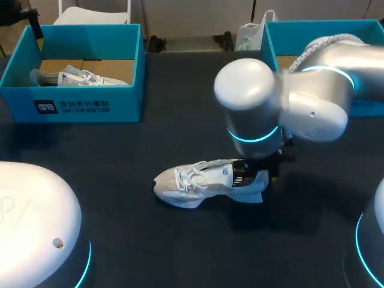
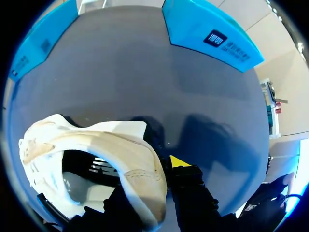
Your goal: Take the shoe out of the shoebox, open the shoe tongue, remove and reinsert the insole, then place the shoe into the shoebox
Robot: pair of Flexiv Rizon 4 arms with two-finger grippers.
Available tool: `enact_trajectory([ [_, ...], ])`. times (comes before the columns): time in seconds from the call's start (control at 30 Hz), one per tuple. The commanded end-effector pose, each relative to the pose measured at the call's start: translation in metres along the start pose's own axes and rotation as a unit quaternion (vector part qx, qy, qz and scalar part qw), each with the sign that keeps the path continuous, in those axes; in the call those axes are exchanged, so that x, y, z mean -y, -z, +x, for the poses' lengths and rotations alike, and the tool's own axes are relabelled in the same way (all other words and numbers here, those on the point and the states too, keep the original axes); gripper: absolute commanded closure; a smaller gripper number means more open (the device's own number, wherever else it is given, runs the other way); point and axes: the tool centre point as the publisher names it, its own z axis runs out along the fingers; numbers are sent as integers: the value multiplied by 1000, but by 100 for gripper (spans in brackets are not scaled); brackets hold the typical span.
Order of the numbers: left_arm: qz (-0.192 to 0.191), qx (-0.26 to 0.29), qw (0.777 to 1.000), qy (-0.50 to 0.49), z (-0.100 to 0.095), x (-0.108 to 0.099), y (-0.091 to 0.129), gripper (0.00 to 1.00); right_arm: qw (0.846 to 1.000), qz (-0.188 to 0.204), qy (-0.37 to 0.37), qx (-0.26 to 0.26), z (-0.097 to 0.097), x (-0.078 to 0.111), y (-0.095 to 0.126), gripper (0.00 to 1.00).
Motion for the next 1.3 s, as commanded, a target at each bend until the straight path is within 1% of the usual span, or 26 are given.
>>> enact_trajectory([
  [0.03,1,-1,1000,0,0,-1,1,0,1000,0,-4,-11,-3,3,-10,100],
  [0.1,1,-1,1000,0,0,-1,1,0,1000,2,2,-11,-2,4,-12,100],
  [0.13,1,-1,1000,0,0,-1,1,0,1000,4,1,-9,-2,5,-13,96],
  [0.17,1,-1,1000,0,0,-1,1,0,1000,2,-3,-10,-2,5,-14,58],
  [0.2,1,-1,1000,0,0,-1,1,0,1000,2,-4,-10,-2,5,-13,53],
  [0.27,1,-1,1000,0,0,-1,1,0,1000,-2,-6,-9,-4,3,-12,51],
  [0.3,1,-1,1000,0,0,-1,1,0,1000,-3,-8,-10,-5,3,-10,31],
  [0.33,1,-1,1000,0,0,-1,1,0,1000,-4,-8,-10,-5,2,-7,0],
  [0.5,1,-1,1000,0,0,-1,1,0,999,-27,-8,-19,-8,0,11,0],
  [0.53,1,-1,1000,0,0,-1,1,0,999,-34,2,-25,-11,-1,20,0],
  [0.6,1,-1,1000,0,0,-1,1,0,999,-39,14,-34,-13,-2,29,0],
  [0.7,1,-1,1000,0,0,-1,1,0,996,-53,53,-54,-17,-4,44,0],
  [0.8,1,-1,1000,0,0,-1,1,0,986,-78,124,-76,-19,-8,58,0],
  [0.83,1,-1,1000,0,0,-1,1,0,978,-91,165,-85,-20,-10,63,0],
  [0.87,1,-1,1000,0,0,-1,1,0,974,-96,185,-91,-20,-11,66,0],
  [0.9,1,-1,1000,0,0,-1,1,0,965,-102,218,-104,-20,-14,70,0],
  [1.0,1,-1,1000,0,0,-1,1,0,940,-109,302,-117,-22,-22,79,0],
  [1.03,1,-1,1000,0,0,-1,1,0,918,-109,357,-131,-21,-26,85,0],
  [1.07,1,-1,1000,0,0,-1,1,0,902,-110,397,-132,-21,-29,90,0],
  [1.1,1,-1,1000,0,0,-1,1,0,881,-96,442,-141,-20,-30,95,0],
  [1.13,1,-1,1000,0,0,-1,1,0,862,-65,483,-139,-20,-31,98,0],
  [1.3,1,-1,1000,0,0,-1,1,0,862,-65,483,-139,-20,-31,98,0],
])
